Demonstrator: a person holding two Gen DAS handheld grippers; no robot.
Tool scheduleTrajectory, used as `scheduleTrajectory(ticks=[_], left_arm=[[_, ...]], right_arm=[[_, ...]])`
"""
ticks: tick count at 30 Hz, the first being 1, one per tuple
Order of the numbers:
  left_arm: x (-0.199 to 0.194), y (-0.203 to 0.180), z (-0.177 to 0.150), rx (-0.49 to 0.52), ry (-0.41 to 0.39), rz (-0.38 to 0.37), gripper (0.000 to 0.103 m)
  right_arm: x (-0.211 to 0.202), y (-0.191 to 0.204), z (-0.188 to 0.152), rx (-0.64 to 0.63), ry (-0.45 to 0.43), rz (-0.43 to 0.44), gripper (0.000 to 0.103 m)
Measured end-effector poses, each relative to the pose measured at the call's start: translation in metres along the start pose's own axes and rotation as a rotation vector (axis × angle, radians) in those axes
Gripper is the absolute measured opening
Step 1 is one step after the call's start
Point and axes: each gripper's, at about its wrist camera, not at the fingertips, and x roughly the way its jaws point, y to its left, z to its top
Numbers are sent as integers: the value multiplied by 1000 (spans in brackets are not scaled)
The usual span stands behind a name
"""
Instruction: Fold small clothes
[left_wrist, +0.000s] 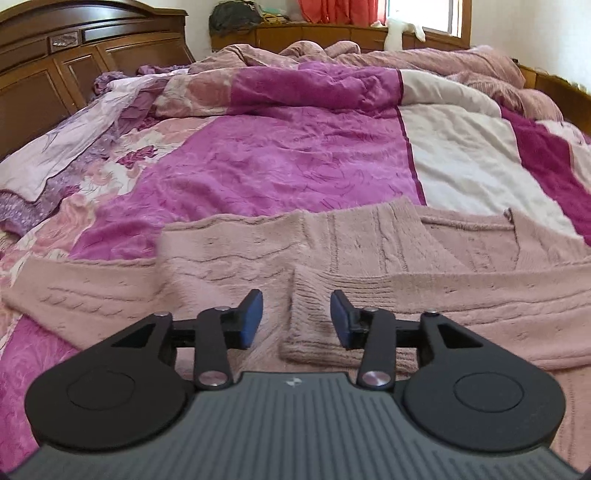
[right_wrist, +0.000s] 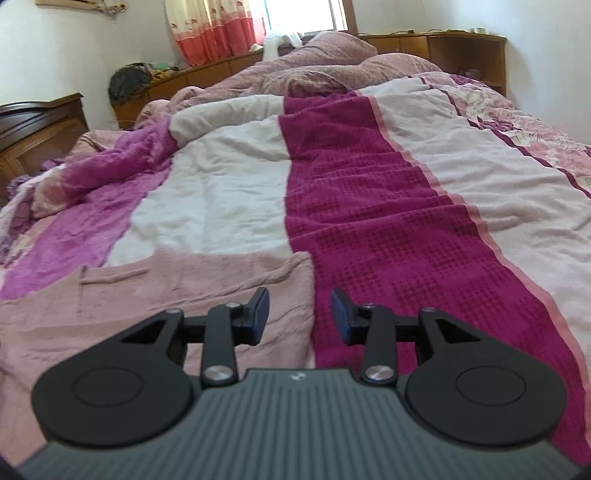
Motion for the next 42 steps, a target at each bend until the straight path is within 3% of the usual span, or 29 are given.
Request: scheduleTrajectory(ticks=[5, 8, 18, 24, 30, 37, 42], left_arm=[[-22, 12, 1, -27, 7, 3, 56], [-36, 23, -1, -43, 1, 22, 64], [-56, 82, -15, -146, 30, 123, 74], [-45, 122, -25, -270, 45, 175, 76], [-18, 149, -31, -328, 62, 242, 77], [12, 180, -33, -517, 65, 219, 78], [28, 182, -30, -497, 52, 229, 84]], right_arm=[[-31, 12, -4, 19, -10, 47, 41], [-46, 21, -7, 46, -7, 81, 51], [-77, 54, -33, 47, 35, 148, 51], [-78, 68, -57, 29, 65, 136, 51], [-71, 83, -77, -11, 97, 100, 51], [-62, 95, -93, -77, 118, 60, 51], [-57, 93, -100, -72, 124, 47, 52]])
